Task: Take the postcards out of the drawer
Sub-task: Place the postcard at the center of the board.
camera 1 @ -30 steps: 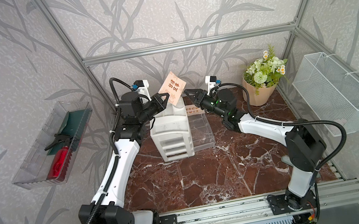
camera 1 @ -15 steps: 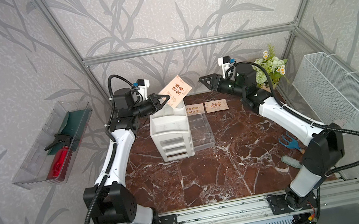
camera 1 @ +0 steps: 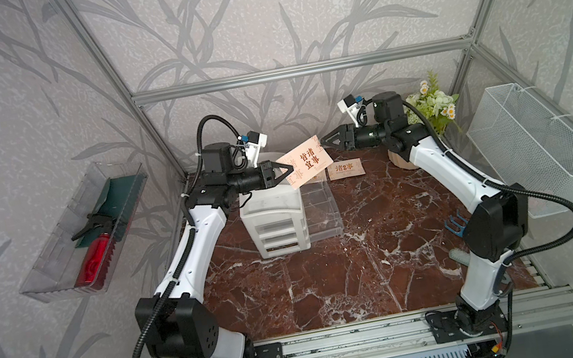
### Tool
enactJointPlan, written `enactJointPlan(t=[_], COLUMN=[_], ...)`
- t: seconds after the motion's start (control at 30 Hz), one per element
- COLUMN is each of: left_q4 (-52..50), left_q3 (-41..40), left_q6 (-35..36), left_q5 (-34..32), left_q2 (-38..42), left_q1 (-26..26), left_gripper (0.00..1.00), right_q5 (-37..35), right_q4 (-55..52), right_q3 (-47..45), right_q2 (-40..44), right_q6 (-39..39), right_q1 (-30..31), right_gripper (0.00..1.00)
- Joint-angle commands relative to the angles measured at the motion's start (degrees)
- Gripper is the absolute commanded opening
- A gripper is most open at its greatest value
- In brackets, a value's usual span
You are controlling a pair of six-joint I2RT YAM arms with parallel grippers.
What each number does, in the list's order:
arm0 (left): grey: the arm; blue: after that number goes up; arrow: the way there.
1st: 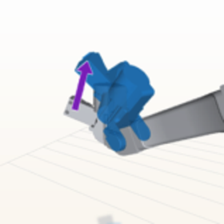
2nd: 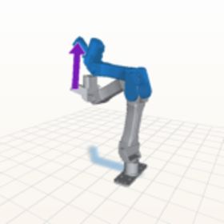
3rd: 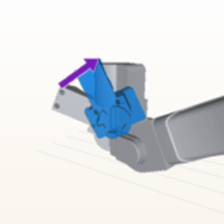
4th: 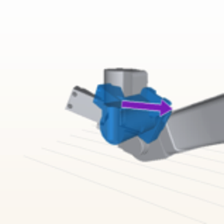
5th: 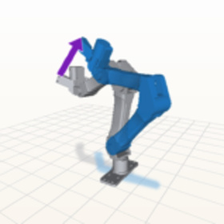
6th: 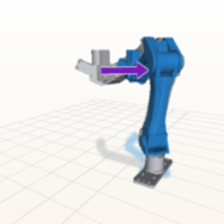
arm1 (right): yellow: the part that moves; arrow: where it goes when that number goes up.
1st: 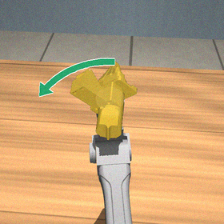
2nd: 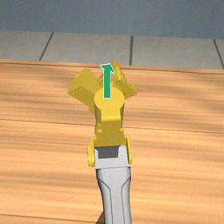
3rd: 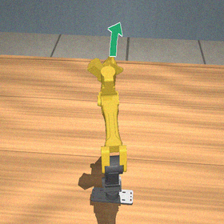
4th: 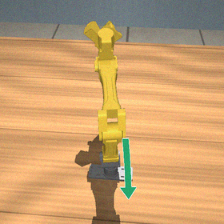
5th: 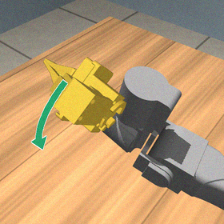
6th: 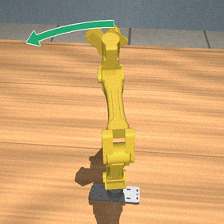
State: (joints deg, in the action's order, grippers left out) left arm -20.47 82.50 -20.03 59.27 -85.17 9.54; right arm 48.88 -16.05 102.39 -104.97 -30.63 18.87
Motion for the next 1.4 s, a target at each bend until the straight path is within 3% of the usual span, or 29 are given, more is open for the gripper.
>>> enactJointPlan(t=[0.0, 0.2, 0.5, 0.63, 0.73, 0.8, 0.9, 1.13, 1.27, 1.37], left_q4=[-2.2, -0.73, -3.57, -5.37, -5.91, -6.04, -6.76, -12.29, -14.56, -15.1], left_q3=[2.6, 2.67, 4.21, 4.99, 5.75, 6.0, 6.31, 7.34, 6.41, 5.54], left_q6=[3.07, 2.07, 2.66, 2.87, 2.48, 2.24, 2.08, 4.18, 4.22, 3.95], left_q5=[0.71, 0.81, -2.48, -6.59, -9.28, -11.93, -15.93, -25.12, -30.22, -31.37], left_q2=[1.07, -0.06, -1.17, -1.71, -1.67, -1.1, 0.11, 4.67, 8.06, 9.98], left_q1=[0.46, 0.81, 1.01, 1.01, 1.01, 0.85, 0.5, -0.61, -1.64, -2.65], left_gripper=[0.0, 0.0, 0.0, 0.06, 0.17, 0.26, 0.31, 0.33, 0.34, 0.34], right_q5=[5.2, 7.75, 9.82, 8.92, 7.45, 6.11, 4.13, -8.95, -18.58, -21.8], right_q4=[3.08, 8.56, 20.39, 22.11, 22.27, 21.27, 18.5, 3.18, 1.16, 2.82], right_q3=[-1.71, -5.46, -12.0, -13.86, -15.57, -17.03, -19.41, -24.32, -29.36, -32.41], right_q2=[0.75, 1.51, 4.31, 6.06, 8.15, 10.14, 12.79, 17.72, 18.76, 17.62], right_q6=[-0.77, -3.82, -12.36, -13.76, -13.7, -12.88, -10.64, 0.71, 2.15, 1.84], right_q1=[0.37, 0.99, 0.99, 0.75, -0.16, -1.35, -3.67, -9.2, -11.0, -11.49], right_gripper=[0.53, 0.47, 0.23, 0.1, 0.03, 0.01, 0.0, 0.0, 0.0, 0.0])
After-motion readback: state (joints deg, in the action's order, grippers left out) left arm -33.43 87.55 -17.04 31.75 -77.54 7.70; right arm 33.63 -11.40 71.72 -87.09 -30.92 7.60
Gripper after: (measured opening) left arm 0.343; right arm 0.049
